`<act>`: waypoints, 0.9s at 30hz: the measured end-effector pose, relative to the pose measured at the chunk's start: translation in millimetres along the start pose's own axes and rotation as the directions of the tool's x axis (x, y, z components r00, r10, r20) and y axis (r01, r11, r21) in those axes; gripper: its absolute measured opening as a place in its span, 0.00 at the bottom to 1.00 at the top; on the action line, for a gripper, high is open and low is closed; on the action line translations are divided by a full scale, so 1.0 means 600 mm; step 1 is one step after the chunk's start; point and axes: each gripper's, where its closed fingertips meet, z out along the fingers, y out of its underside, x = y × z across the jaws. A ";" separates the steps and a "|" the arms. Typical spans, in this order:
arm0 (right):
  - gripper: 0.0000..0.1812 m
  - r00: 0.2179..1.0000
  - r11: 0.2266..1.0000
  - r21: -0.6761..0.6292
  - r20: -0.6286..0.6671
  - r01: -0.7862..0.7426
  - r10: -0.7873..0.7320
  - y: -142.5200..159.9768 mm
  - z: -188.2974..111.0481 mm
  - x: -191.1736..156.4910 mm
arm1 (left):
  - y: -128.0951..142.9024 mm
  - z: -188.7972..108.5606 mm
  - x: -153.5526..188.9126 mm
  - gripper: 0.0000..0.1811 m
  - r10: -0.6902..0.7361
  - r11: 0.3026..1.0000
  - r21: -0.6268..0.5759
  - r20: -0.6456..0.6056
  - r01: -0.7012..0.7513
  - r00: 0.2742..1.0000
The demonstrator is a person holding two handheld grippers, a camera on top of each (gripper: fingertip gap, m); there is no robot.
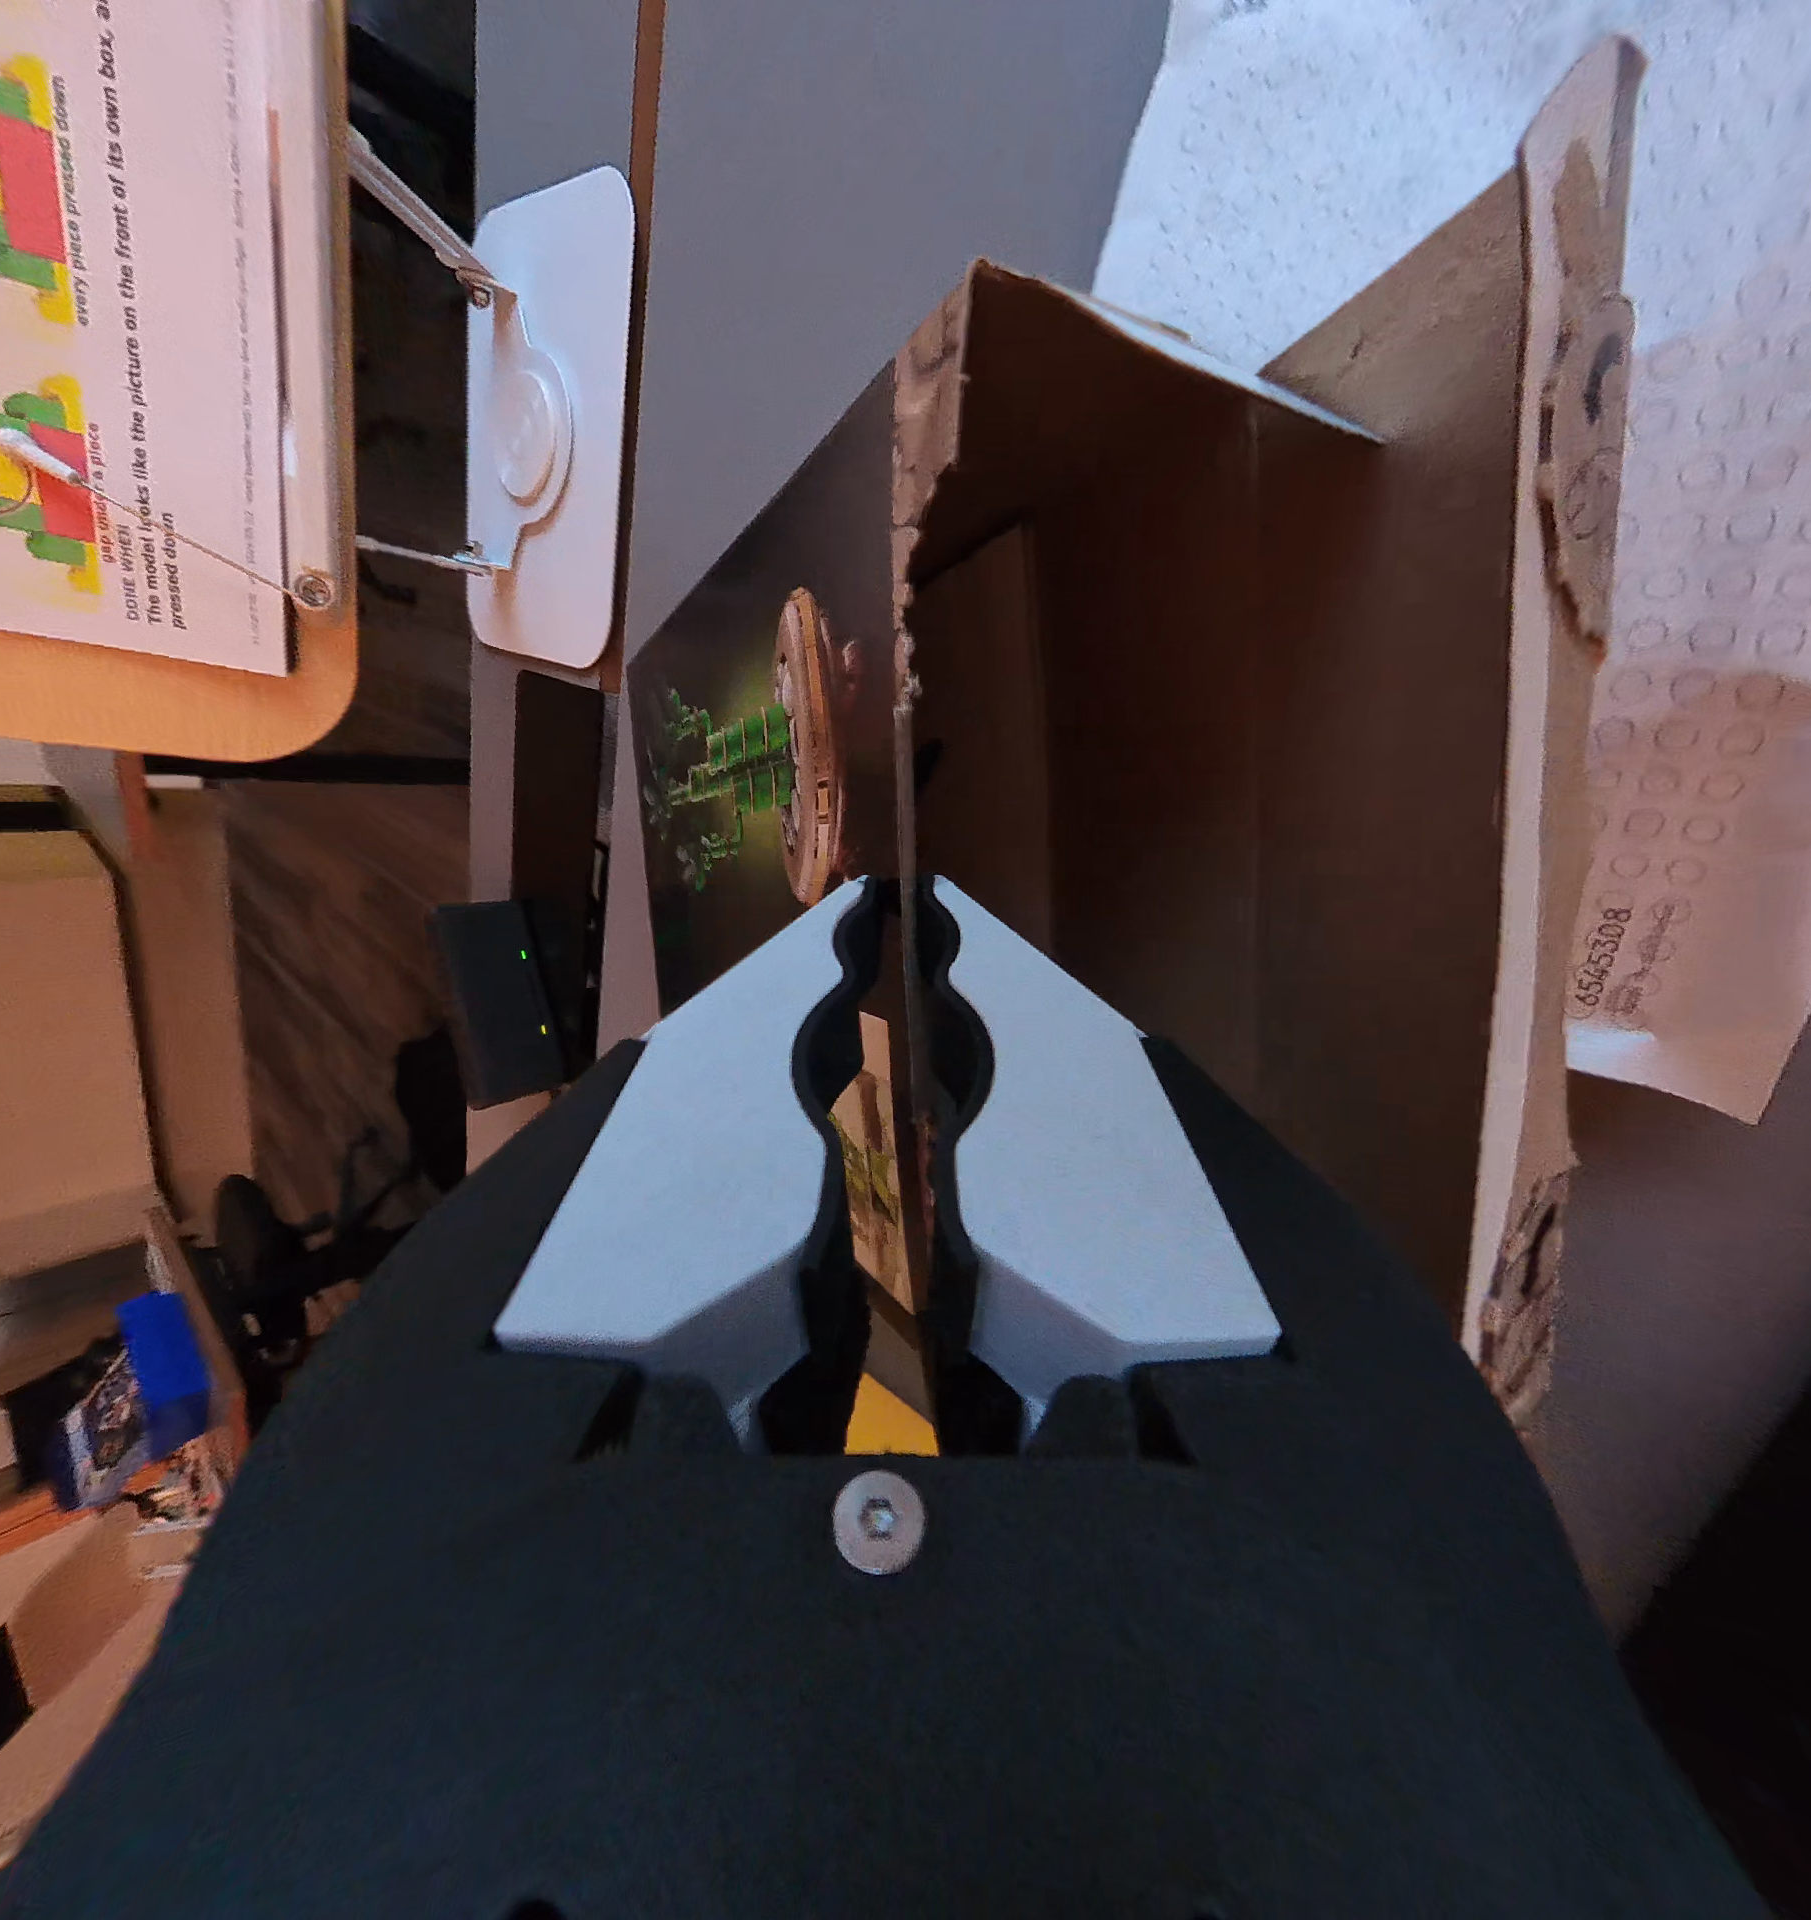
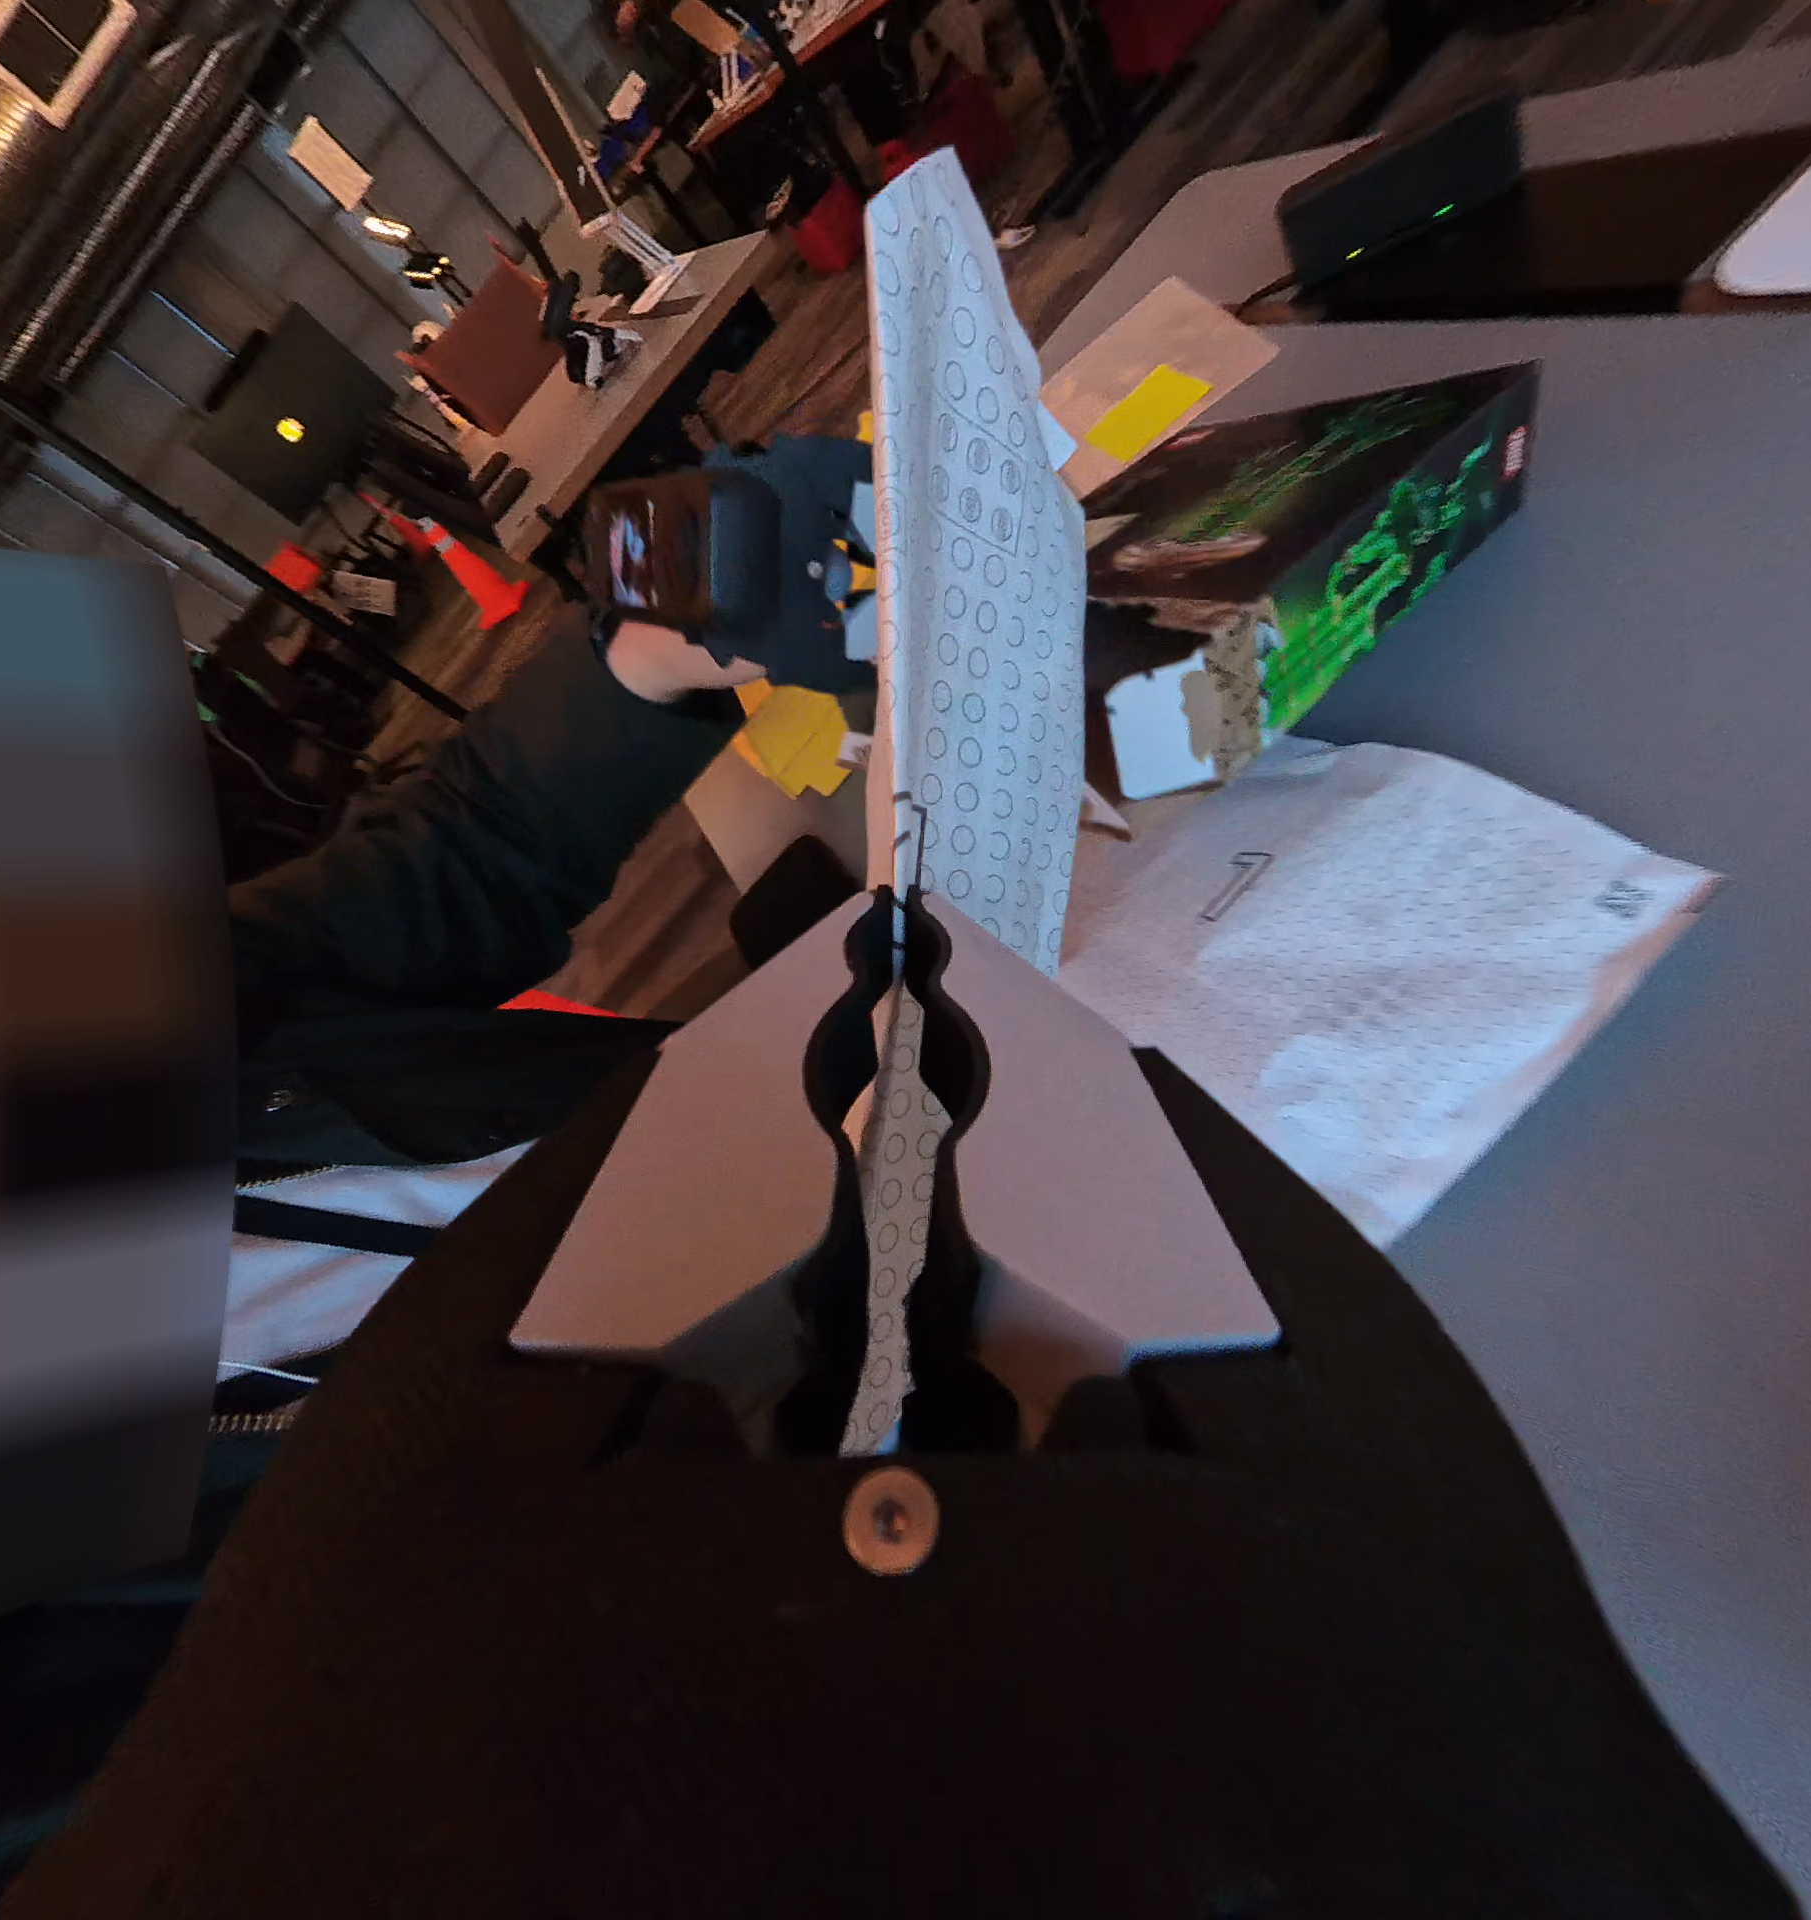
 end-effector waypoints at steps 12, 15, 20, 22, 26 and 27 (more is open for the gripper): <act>0.00 0.905 0.916 -0.005 0.151 -0.401 0.397 0.137 0.178 -0.002 | 0.024 0.000 0.050 0.05 -0.186 0.977 0.082 -0.135 0.198 0.973; 0.00 0.881 0.888 -0.008 0.123 -0.460 0.457 0.172 0.178 0.000 | 0.027 0.003 0.062 0.05 -0.240 0.964 0.075 -0.184 0.257 0.953; 0.00 0.807 0.813 -0.006 0.110 -0.583 0.580 0.214 0.172 -0.006 | 0.024 0.008 0.066 0.05 -0.270 0.953 0.097 -0.159 0.287 0.950; 0.00 0.778 0.782 0.000 0.101 -0.623 0.620 0.228 0.166 -0.005 | 0.022 0.004 0.057 0.04 -0.296 0.944 0.114 -0.129 0.310 0.946; 0.00 0.782 0.781 0.023 0.001 -0.624 0.624 0.254 0.147 0.014 | 0.011 -0.015 0.043 0.04 -0.393 0.888 0.170 -0.202 0.428 0.897; 0.00 0.777 0.777 0.028 -0.004 -0.629 0.629 0.256 0.145 0.015 | 0.008 -0.019 0.042 0.04 -0.415 0.872 0.170 -0.241 0.459 0.877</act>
